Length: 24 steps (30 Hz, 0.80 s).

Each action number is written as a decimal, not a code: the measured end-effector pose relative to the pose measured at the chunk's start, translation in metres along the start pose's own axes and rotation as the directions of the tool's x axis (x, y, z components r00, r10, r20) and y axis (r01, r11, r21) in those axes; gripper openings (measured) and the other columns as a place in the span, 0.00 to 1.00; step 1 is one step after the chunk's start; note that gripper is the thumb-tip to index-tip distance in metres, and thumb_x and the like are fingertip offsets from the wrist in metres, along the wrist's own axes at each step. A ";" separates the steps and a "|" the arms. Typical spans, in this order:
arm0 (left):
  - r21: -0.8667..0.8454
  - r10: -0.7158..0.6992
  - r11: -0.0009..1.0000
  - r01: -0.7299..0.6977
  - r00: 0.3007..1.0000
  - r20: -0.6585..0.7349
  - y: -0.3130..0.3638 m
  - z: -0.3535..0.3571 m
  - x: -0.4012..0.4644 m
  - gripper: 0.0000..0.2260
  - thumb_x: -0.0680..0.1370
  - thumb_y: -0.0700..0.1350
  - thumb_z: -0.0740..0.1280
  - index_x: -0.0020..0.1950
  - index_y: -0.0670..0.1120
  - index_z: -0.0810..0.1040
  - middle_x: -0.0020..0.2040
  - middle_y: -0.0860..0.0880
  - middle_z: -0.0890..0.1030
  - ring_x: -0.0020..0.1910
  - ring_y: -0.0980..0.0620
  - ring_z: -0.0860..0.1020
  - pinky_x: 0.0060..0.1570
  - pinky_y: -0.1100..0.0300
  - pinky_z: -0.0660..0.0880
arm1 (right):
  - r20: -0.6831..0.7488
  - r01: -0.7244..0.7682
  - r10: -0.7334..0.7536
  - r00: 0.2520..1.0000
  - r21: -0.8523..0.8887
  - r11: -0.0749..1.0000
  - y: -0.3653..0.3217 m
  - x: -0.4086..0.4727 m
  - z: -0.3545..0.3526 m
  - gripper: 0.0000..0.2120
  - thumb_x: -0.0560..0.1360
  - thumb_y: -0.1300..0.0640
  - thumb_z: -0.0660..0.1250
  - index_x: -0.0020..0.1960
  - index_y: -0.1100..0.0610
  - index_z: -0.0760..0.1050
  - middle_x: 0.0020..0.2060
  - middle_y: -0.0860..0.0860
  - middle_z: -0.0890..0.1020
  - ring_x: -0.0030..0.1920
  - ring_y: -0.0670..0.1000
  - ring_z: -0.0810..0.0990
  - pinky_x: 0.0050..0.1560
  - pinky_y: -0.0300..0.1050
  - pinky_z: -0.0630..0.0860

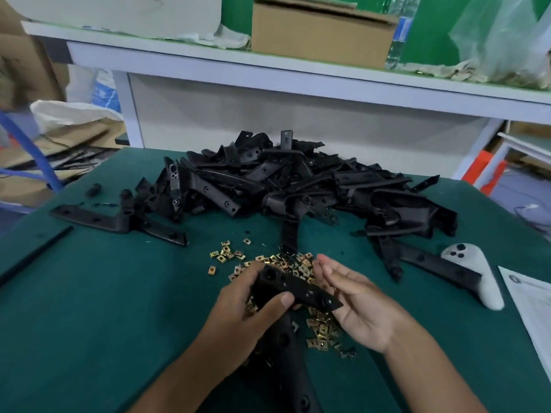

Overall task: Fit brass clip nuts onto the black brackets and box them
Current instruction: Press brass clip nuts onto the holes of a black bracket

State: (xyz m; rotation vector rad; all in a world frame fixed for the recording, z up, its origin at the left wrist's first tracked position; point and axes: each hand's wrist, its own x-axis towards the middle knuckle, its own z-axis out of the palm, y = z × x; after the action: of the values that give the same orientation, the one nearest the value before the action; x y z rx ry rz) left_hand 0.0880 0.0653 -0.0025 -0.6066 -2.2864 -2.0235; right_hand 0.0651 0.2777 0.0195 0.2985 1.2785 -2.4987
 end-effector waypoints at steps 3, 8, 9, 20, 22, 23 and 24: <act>-0.001 -0.015 1.000 0.015 1.000 0.017 0.000 0.000 0.000 0.11 0.76 0.63 0.67 0.52 0.59 0.79 0.46 0.55 0.84 0.45 0.57 0.83 0.42 0.65 0.77 | 0.014 0.012 -0.011 1.000 -0.043 0.999 0.002 -0.002 0.002 0.22 0.70 0.63 0.71 0.64 0.61 0.78 0.43 0.54 0.86 0.41 0.46 0.85 0.41 0.38 0.83; -0.019 -0.044 0.999 0.044 0.999 0.023 0.001 0.001 0.002 0.08 0.75 0.61 0.68 0.51 0.61 0.80 0.45 0.56 0.85 0.44 0.59 0.84 0.40 0.68 0.77 | 0.115 0.039 -0.021 0.993 -0.161 0.986 0.003 -0.004 0.007 0.10 0.74 0.59 0.70 0.55 0.58 0.82 0.43 0.54 0.82 0.43 0.50 0.81 0.46 0.43 0.82; -0.022 -0.043 0.999 0.043 0.999 0.029 0.001 0.001 0.002 0.07 0.75 0.60 0.68 0.51 0.61 0.80 0.45 0.57 0.85 0.43 0.60 0.84 0.40 0.69 0.76 | 0.131 0.046 -0.023 0.991 -0.173 0.984 0.003 -0.005 0.007 0.09 0.75 0.59 0.70 0.54 0.57 0.82 0.43 0.53 0.82 0.42 0.50 0.81 0.45 0.43 0.82; -0.052 0.002 0.999 0.001 0.998 0.062 0.002 0.000 0.004 0.11 0.73 0.52 0.74 0.54 0.62 0.82 0.51 0.59 0.84 0.51 0.60 0.82 0.48 0.70 0.76 | 0.126 0.058 -0.030 0.992 -0.223 0.973 0.006 -0.009 0.014 0.11 0.75 0.55 0.68 0.54 0.57 0.83 0.45 0.53 0.86 0.44 0.50 0.85 0.42 0.42 0.82; -0.045 0.011 0.999 -0.008 0.998 0.065 0.003 -0.002 0.005 0.12 0.73 0.50 0.75 0.55 0.63 0.84 0.53 0.60 0.84 0.54 0.62 0.81 0.50 0.72 0.75 | 0.123 0.044 -0.013 0.992 -0.256 0.966 0.006 -0.010 0.014 0.13 0.77 0.54 0.66 0.58 0.58 0.81 0.51 0.56 0.86 0.48 0.53 0.85 0.44 0.44 0.83; -0.039 0.016 0.999 -0.014 0.997 0.074 0.003 -0.004 0.005 0.13 0.74 0.49 0.76 0.56 0.63 0.84 0.55 0.60 0.84 0.56 0.61 0.81 0.52 0.71 0.75 | 0.122 0.038 -0.005 0.993 -0.272 0.962 0.005 -0.011 0.014 0.13 0.77 0.54 0.66 0.59 0.58 0.80 0.53 0.57 0.86 0.49 0.53 0.85 0.45 0.45 0.83; -0.035 0.019 0.999 -0.016 0.996 0.084 0.002 -0.004 0.006 0.14 0.75 0.49 0.76 0.58 0.62 0.84 0.56 0.60 0.84 0.59 0.60 0.80 0.55 0.69 0.75 | 0.121 0.034 0.000 0.993 -0.282 0.959 0.005 -0.011 0.014 0.13 0.77 0.54 0.66 0.59 0.58 0.80 0.54 0.58 0.86 0.48 0.53 0.85 0.45 0.45 0.83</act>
State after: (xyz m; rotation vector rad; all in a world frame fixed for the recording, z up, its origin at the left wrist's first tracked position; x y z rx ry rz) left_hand 0.0823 0.0630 0.0016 -0.7252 -2.2870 -2.0714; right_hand 0.0766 0.2657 0.0272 0.0677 1.5678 -2.2669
